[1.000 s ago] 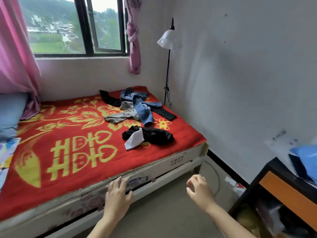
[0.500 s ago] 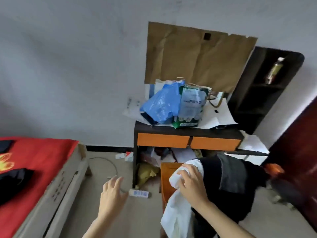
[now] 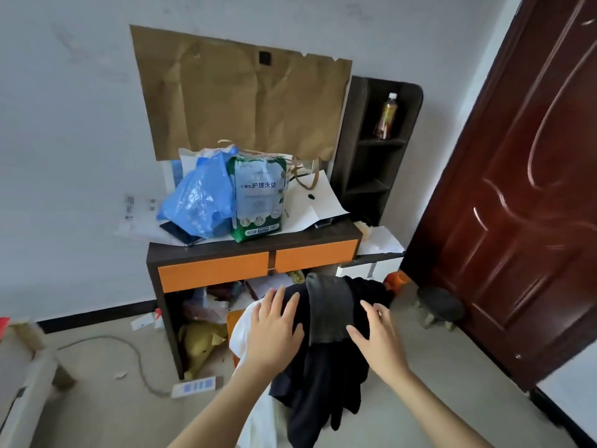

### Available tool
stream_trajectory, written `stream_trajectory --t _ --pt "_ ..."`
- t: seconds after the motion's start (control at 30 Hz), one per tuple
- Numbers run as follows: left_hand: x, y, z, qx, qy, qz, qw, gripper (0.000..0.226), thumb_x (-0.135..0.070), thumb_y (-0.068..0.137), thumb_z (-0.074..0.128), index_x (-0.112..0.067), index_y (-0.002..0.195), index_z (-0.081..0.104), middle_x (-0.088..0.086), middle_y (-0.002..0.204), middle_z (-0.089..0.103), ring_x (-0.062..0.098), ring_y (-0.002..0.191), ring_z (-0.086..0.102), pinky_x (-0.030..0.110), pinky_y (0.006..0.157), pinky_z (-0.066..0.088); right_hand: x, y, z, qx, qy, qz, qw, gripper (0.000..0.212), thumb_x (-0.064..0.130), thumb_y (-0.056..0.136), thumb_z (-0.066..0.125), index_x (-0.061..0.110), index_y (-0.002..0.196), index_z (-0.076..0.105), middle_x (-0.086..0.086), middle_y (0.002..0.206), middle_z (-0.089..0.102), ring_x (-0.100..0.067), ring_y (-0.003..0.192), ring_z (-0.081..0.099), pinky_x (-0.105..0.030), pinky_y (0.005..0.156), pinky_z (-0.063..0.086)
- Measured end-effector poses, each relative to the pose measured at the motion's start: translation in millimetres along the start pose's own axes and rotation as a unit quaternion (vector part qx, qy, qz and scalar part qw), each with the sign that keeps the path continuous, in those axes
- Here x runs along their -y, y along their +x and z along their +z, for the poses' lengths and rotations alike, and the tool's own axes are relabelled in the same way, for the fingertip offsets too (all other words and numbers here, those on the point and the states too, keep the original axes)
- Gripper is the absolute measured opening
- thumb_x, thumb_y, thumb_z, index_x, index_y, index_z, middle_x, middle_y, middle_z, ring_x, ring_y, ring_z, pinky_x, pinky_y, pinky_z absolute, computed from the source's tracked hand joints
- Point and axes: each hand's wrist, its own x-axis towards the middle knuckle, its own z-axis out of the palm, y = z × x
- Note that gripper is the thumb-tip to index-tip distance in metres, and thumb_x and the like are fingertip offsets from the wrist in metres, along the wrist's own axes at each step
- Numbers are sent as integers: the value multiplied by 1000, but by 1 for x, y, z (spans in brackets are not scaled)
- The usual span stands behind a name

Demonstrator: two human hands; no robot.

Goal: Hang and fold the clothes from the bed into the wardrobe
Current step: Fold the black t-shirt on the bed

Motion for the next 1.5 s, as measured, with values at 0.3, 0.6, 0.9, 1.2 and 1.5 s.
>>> stream_trajectory --t 0.3,0.6,0.9,1.2,1.5 --pt "7 -3 28 30 122 -12 992 58 -36 47 77 -17 102 74 5 107 70 32 105 64 42 96 29 25 45 10 121 18 37 992 69 43 88 59 26 147 27 -14 150 22 -32 136 27 -37 104 34" --pt "6 -2 31 53 135 -29 989 53 -37 54 61 -19 102 74 3 107 70 30 106 64 42 97 28 25 83 -49 137 -81 -45 986 41 28 93 51 16 54 42 -2 60 44 -28 68 54 -28 50 29" --pt "2 -1 28 56 144 -21 988 56 -42 48 60 -24 98 75 -1 104 71 26 103 66 39 96 29 51 80 -43 171 -69 -38 982 59 51 88 54 9 128 47 -10 122 57 -25 107 57 -31 72 43" --pt "-3 1 12 105 119 -42 986 67 -39 93 42 -25 151 11 0 159 5 23 146 -9 39 116 -8 38 100 -43 192 147 131 961 11 4 82 68 4 79 57 -6 70 50 -23 67 51 -27 49 40" --pt "1 13 -6 134 -213 -111 961 83 -59 73 59 -26 145 33 3 153 28 22 144 14 37 116 12 95 93 -167 -4 380 -131 916 15 3 86 62 16 82 66 -3 90 67 -9 82 62 -20 74 47"
